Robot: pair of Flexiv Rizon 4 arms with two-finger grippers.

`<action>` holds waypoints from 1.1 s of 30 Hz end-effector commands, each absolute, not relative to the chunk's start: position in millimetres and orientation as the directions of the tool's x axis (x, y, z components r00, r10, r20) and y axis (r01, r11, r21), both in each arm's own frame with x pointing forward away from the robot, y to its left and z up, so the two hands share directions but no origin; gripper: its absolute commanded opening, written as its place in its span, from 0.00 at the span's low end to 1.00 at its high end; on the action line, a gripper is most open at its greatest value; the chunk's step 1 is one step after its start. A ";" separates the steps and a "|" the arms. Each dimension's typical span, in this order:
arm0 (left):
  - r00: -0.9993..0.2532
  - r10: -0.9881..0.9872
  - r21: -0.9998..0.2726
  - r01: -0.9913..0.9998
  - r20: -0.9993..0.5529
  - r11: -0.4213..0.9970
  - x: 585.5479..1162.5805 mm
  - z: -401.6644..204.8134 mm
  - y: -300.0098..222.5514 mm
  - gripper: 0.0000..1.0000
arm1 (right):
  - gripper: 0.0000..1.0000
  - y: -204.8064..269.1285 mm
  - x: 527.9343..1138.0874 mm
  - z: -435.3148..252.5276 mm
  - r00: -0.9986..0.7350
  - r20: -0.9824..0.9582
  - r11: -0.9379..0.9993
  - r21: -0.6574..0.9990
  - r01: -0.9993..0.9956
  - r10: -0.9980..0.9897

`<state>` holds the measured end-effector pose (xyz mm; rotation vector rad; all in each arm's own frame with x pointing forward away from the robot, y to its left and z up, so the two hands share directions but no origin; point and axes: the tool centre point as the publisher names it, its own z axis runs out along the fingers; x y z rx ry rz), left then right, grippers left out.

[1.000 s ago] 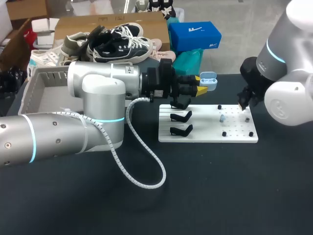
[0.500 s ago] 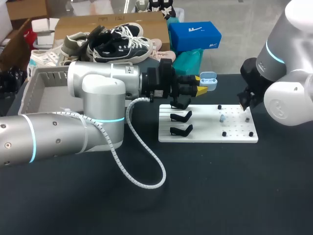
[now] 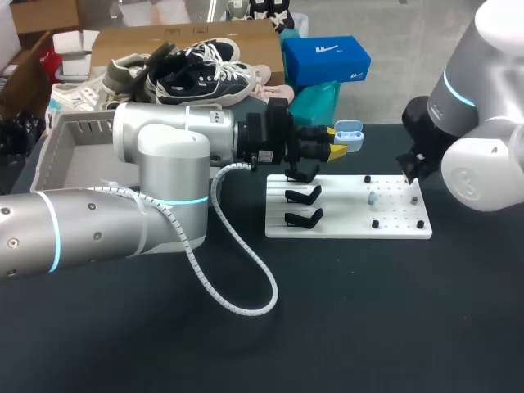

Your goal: Pick up each earbud case from the left stands, insert the matching earbuds, close the lid, and place the case in the box.

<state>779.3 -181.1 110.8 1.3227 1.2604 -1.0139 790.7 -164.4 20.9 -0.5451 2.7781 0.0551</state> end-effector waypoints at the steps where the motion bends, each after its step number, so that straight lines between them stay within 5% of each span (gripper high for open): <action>1: 0.105 0.148 0.113 0.992 -0.983 0.049 779.7 110.3 -181.1 0.00 | 0.21 -162.5 792.2 19.2 -0.882 -0.306 0.929 -0.026 -0.368 -0.358; 3: 0.105 0.148 0.113 0.992 -0.983 0.049 779.7 110.3 -181.1 0.00 | 0.20 -162.3 792.7 18.8 -0.883 -0.305 0.930 -0.026 -0.367 -0.357; 7: 0.105 0.148 0.113 0.992 -0.983 0.049 779.7 110.3 -181.1 0.00 | 0.00 -162.2 793.2 18.5 -0.885 -0.302 0.931 -0.027 -0.363 -0.354; 33: 0.105 0.148 0.113 0.992 -0.983 0.049 779.7 110.3 -181.1 0.00 | 0.00 -160.0 755.0 69.7 -0.852 -0.357 0.915 -0.021 -0.402 -0.383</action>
